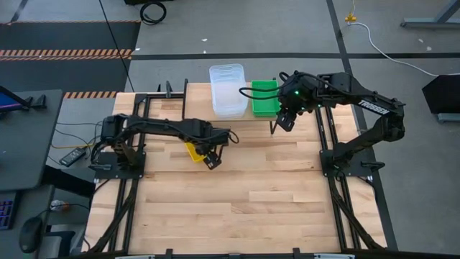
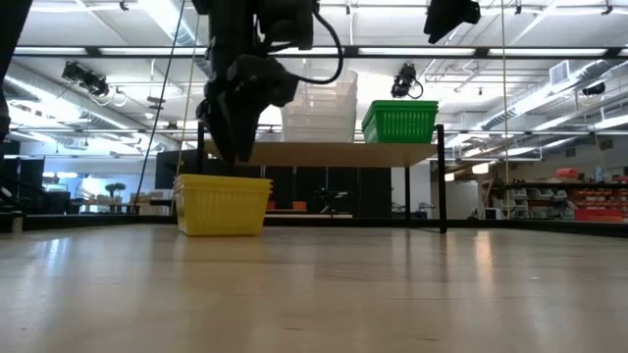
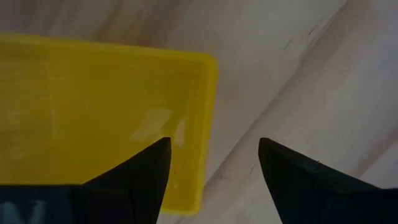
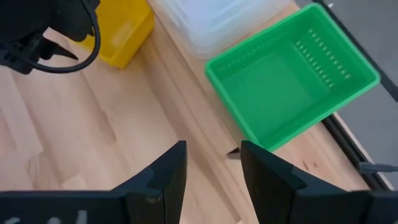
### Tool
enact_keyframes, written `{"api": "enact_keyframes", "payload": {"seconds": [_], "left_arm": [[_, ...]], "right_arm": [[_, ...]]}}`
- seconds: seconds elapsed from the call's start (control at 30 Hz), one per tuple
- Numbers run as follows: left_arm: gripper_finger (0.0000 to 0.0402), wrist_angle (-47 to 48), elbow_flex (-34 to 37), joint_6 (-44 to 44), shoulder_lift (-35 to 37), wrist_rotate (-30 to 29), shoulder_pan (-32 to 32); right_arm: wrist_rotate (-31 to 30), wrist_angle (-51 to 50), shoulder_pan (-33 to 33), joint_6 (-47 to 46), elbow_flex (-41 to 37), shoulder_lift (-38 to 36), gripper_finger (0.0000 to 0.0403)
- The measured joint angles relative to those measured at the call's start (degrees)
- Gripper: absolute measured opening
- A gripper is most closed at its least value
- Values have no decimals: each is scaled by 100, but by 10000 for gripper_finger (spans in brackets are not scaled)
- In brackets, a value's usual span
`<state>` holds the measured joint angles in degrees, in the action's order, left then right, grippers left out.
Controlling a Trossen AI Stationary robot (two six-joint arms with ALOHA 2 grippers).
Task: Stack baskets on shelf by color
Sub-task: Put the stacked yellow bins on the shelf
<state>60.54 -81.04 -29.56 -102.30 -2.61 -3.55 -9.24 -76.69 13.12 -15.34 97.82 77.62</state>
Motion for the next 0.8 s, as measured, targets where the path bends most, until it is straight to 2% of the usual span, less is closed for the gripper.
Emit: {"api": "enact_keyframes", "payload": {"seconds": [0.23, 0.4, 0.63, 0.73, 0.8], "left_arm": [[252, -295, 499, -77, 0, -14, 203], [248, -578, 1046, -121, 0, -398, 231], [250, -1368, 1695, -149, 0, -356, 312], [232, -1369, 1731, -128, 0, -398, 367], [205, -1417, 1729, -100, 0, -439, 405]], "right_arm": [[40, -87, -41, -10, 0, 0, 158], [44, -86, -41, -11, 0, 0, 158], [48, -85, -41, -15, 0, 0, 158], [46, -85, -39, -15, 0, 0, 158], [46, -85, -40, -15, 0, 0, 158]]}}
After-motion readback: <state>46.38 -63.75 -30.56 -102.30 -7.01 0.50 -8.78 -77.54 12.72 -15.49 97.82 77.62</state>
